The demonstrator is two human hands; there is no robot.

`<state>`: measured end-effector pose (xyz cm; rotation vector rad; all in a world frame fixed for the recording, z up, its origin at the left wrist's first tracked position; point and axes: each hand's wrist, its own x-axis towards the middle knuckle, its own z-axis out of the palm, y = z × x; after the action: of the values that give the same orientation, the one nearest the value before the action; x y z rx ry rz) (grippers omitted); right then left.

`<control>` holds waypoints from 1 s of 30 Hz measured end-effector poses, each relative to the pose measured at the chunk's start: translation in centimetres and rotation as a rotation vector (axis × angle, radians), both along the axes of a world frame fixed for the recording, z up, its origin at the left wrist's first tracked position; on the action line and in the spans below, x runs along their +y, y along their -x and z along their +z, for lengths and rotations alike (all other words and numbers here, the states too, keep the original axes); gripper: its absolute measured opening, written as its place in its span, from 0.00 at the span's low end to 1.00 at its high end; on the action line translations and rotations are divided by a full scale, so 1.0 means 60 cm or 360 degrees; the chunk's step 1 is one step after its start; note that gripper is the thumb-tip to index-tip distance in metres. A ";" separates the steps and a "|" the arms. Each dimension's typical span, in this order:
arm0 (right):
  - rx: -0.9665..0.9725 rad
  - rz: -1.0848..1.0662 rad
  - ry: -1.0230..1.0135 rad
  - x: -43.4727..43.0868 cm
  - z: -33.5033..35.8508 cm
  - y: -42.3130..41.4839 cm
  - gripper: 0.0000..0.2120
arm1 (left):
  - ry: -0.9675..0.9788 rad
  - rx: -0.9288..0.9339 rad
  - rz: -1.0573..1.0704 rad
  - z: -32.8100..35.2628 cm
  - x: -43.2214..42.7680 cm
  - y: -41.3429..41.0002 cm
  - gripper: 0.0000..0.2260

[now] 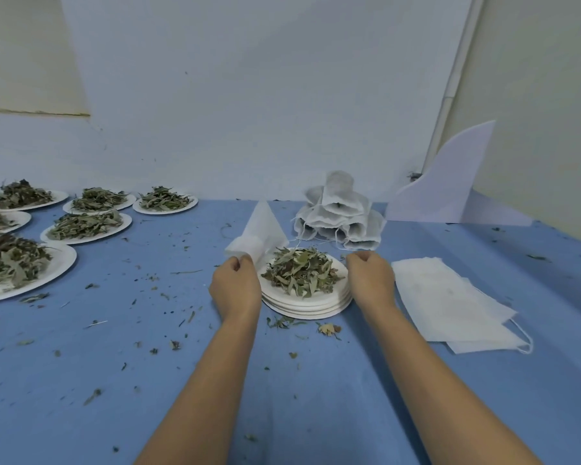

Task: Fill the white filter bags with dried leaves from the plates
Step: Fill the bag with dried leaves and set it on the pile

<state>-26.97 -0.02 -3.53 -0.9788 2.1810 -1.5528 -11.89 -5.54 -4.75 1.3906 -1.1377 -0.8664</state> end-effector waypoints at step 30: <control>0.1125 0.0887 -0.0684 -0.078 -0.009 -0.047 0.27 | 0.0242 0.0255 0.0130 0.002 -0.006 -0.008 0.13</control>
<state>-24.14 -4.68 -4.10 -1.9491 2.1899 -0.4871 -11.44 -5.90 -4.60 1.2123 -0.9962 -0.8011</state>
